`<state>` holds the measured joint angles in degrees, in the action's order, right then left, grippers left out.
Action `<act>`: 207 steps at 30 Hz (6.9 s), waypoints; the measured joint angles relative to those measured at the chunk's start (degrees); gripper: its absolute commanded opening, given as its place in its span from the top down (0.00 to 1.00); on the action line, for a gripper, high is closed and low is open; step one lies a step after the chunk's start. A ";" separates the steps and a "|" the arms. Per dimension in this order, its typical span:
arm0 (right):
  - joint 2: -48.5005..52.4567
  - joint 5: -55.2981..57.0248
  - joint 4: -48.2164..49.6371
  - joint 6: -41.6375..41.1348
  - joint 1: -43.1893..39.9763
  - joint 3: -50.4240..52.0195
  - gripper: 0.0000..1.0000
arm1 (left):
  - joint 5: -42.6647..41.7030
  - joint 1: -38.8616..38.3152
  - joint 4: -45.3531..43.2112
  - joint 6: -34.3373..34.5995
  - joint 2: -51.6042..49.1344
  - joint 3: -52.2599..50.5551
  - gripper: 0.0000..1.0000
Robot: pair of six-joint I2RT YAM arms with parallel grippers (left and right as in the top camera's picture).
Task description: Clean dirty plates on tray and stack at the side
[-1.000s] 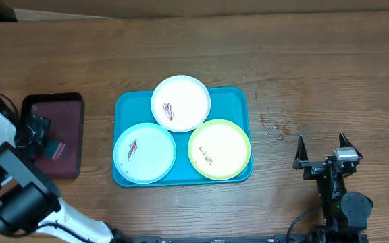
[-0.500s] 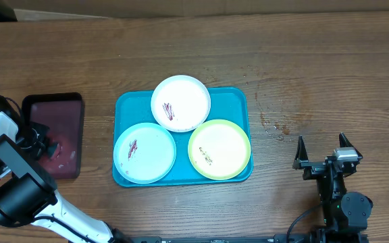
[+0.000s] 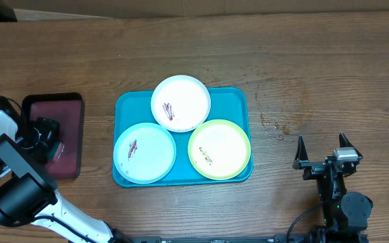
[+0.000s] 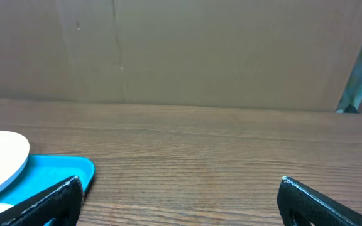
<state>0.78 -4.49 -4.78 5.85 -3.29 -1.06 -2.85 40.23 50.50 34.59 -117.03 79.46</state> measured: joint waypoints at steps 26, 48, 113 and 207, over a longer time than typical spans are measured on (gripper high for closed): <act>0.02 -0.02 -0.02 -0.02 0.00 0.00 0.00 | 7.54 -0.59 -5.31 0.02 -0.37 -0.02 0.00; 0.02 -0.02 -0.02 -0.04 0.00 0.00 0.00 | 12.63 -0.24 -4.04 -0.02 -0.46 0.15 0.00; 0.02 0.00 0.02 -0.04 0.00 0.00 0.00 | 3.63 -1.14 20.90 -0.02 -3.58 18.29 0.96; 0.02 0.00 0.00 -0.04 0.00 0.00 0.00 | -32.98 7.82 46.16 7.48 -3.52 39.06 0.96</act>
<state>0.80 -4.49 -4.78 5.80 -3.29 -1.06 -35.83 48.05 96.66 42.06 -120.55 118.52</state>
